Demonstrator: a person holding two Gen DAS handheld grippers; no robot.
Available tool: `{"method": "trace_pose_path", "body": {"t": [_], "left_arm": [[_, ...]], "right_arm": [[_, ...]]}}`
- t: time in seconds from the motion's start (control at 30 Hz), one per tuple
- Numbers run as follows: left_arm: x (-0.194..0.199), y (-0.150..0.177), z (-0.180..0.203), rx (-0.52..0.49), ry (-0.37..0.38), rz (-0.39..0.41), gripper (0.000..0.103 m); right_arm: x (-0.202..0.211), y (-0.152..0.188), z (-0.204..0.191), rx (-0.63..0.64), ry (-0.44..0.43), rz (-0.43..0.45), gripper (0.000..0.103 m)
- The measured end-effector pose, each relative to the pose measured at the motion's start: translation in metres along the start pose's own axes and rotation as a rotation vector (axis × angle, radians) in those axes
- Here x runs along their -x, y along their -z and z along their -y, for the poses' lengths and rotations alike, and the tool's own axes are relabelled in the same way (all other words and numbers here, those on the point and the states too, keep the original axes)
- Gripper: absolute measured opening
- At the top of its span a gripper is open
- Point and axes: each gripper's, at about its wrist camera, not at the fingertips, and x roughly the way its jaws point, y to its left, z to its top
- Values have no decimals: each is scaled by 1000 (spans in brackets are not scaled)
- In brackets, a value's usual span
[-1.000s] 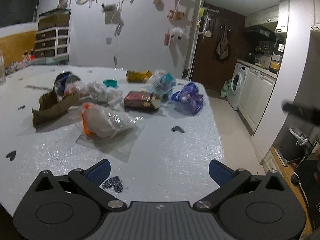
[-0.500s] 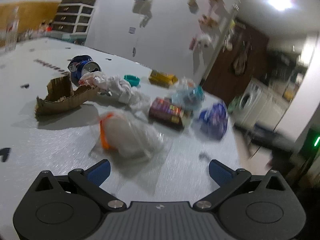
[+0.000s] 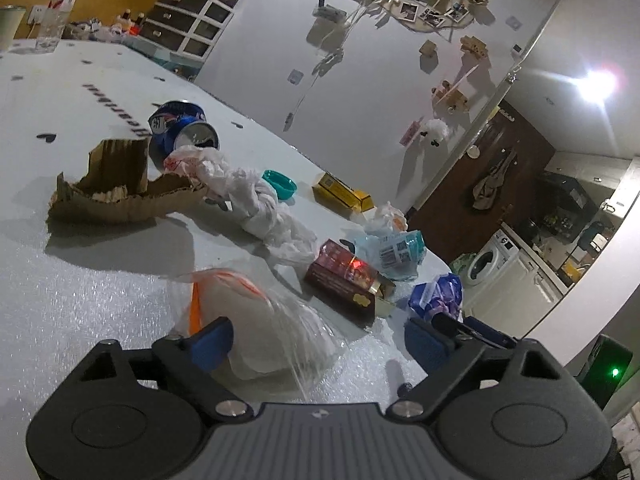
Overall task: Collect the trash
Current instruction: 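Move both tools to the table and close them on the two plastic bags, then lift the clear bag with the left tool while the right tool lifts the floral bag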
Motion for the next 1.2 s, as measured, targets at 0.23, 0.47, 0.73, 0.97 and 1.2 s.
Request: {"method": "trace_pose_path", "body": {"t": [0.23, 0.47, 0.73, 0.97, 1.2], "left_arm": [[-5, -1, 2, -6, -27, 3, 81], [7, -2, -1, 38, -4, 37, 76], [2, 1, -16, 197, 74, 1, 68], [-14, -1, -26, 305, 108, 7, 50], [-18, 1, -6, 186, 53, -14, 10]], "right_arm": [[-18, 2, -11, -9, 7, -68, 55], [-19, 9, -15, 15, 17, -78, 33], [5, 8, -21, 40, -26, -64, 18], [17, 12, -31, 70, -40, -76, 17], [31, 11, -28, 62, -51, -64, 16]]}}
